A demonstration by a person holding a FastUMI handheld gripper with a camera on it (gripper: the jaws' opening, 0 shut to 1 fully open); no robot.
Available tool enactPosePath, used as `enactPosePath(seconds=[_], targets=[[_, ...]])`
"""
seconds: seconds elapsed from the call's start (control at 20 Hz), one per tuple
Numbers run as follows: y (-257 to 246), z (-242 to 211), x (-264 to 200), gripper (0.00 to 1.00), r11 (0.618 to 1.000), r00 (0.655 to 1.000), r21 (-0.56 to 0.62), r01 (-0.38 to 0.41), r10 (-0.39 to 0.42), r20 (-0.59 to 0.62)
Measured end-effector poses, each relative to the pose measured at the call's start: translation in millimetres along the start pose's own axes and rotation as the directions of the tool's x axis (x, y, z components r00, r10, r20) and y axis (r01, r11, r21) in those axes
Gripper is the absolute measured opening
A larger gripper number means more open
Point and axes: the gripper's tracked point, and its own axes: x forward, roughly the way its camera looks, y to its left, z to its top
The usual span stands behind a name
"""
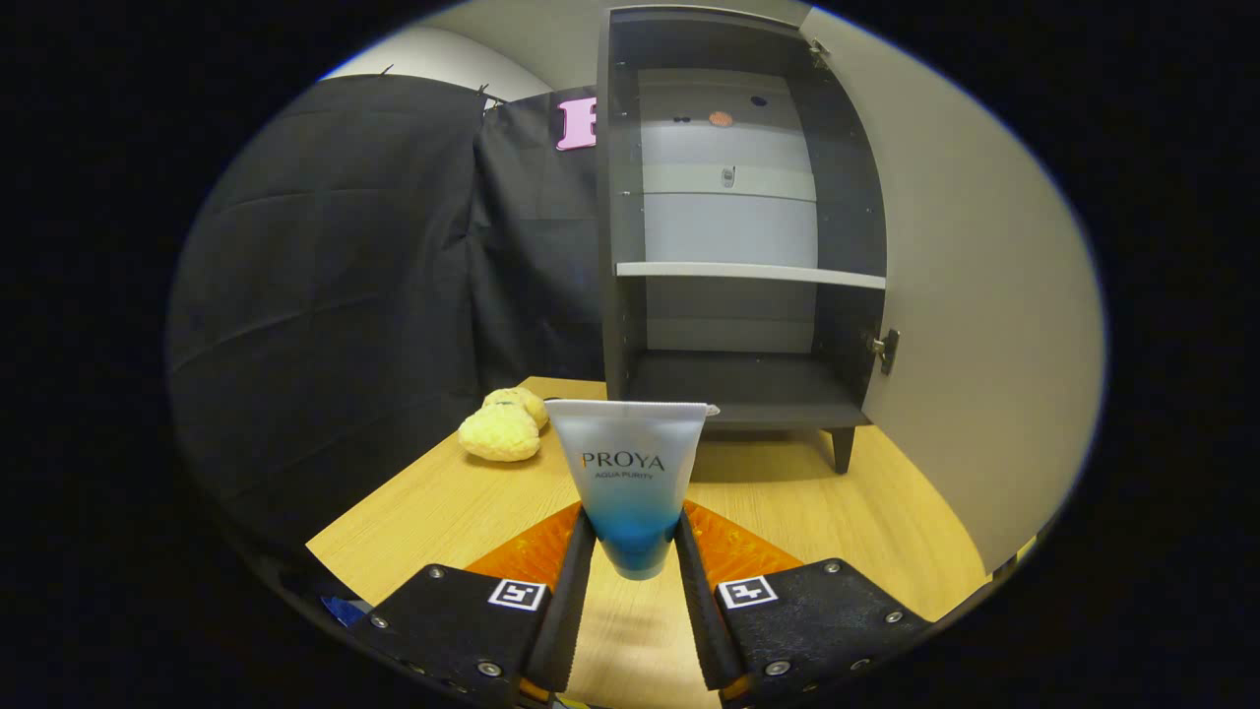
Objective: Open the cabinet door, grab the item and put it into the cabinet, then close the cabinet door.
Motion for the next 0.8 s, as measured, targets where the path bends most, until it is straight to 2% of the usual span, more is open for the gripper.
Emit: enactPosePath(seconds=[0.8], targets=[[-73,155,60,0.49,1.0,0.998,-0.025,-0.007,0.008,0.069]])
